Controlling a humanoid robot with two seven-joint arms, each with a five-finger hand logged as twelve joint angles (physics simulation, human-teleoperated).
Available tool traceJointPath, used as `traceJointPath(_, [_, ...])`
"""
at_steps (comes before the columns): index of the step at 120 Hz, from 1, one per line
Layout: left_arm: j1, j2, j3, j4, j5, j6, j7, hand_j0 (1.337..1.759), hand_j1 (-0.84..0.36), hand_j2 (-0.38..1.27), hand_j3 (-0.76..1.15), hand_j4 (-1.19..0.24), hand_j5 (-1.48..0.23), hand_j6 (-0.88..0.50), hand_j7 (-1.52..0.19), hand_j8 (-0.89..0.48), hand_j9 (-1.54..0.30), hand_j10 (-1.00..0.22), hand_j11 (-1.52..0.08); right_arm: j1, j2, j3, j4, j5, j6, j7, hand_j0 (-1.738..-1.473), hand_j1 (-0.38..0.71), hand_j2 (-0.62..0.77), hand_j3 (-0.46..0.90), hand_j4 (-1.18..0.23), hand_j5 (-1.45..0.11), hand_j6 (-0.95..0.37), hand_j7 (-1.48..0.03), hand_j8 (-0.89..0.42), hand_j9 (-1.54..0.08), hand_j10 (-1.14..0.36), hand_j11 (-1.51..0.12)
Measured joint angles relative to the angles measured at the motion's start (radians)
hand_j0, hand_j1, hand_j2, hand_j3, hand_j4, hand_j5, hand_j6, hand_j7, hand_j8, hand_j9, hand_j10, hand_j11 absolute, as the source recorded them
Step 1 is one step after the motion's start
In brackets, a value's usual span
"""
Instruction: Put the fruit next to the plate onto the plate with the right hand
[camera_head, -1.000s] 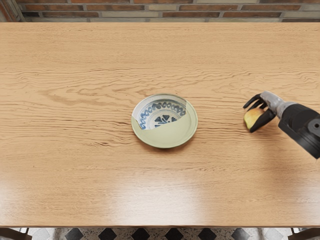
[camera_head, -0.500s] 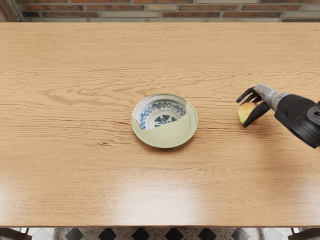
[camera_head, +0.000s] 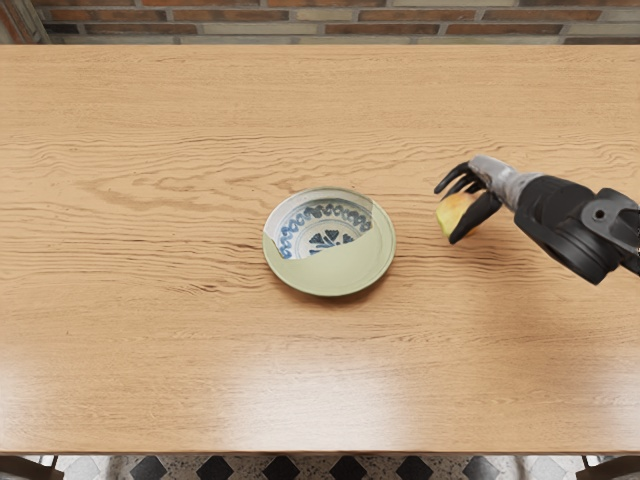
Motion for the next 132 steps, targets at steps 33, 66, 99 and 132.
traceJointPath(33, [0.01,0.0,0.0,0.0,0.0,-0.001,0.0,1.658,0.34,0.0,0.0,-0.01,-0.01,-0.01,-0.01,-0.01,-0.01,-0.01,-0.01,0.033,0.058,0.003,0.0,0.023,-0.002,0.0,-1.658,0.21,0.38,0.0,-0.58,-0.74,-0.55,-0.74,-0.42,-0.74,-0.5,-0.74])
traceJointPath(66, [0.021,0.0,0.0,0.0,0.0,-0.001,0.0,1.658,0.34,0.0,0.0,-0.01,-0.01,-0.01,-0.01,-0.01,-0.01,-0.01,-0.01,0.042,0.117,0.018,-0.002,0.035,-0.006,0.0,-1.658,0.21,0.38,0.0,-0.58,-0.74,-0.55,-0.74,-0.42,-0.74,-0.5,-0.74])
traceJointPath(99, [0.039,0.0,0.0,0.003,0.0,-0.001,0.0,1.658,0.34,0.0,0.0,-0.01,-0.01,-0.01,-0.01,-0.01,-0.01,-0.01,-0.01,0.052,0.179,0.037,-0.005,0.037,-0.01,0.0,-1.658,0.21,0.37,0.0,-0.58,-0.74,-0.55,-0.74,-0.42,-0.74,-0.5,-0.74])
traceJointPath(132, [0.032,0.0,-0.003,0.002,-0.001,0.0,0.0,1.658,0.34,0.0,0.0,-0.01,-0.01,-0.01,-0.01,-0.01,-0.01,-0.01,-0.01,0.038,0.261,0.029,-0.018,0.037,-0.066,0.0,-1.658,0.21,0.36,0.0,-0.58,-0.74,-0.55,-0.74,-0.42,-0.74,-0.5,-0.74])
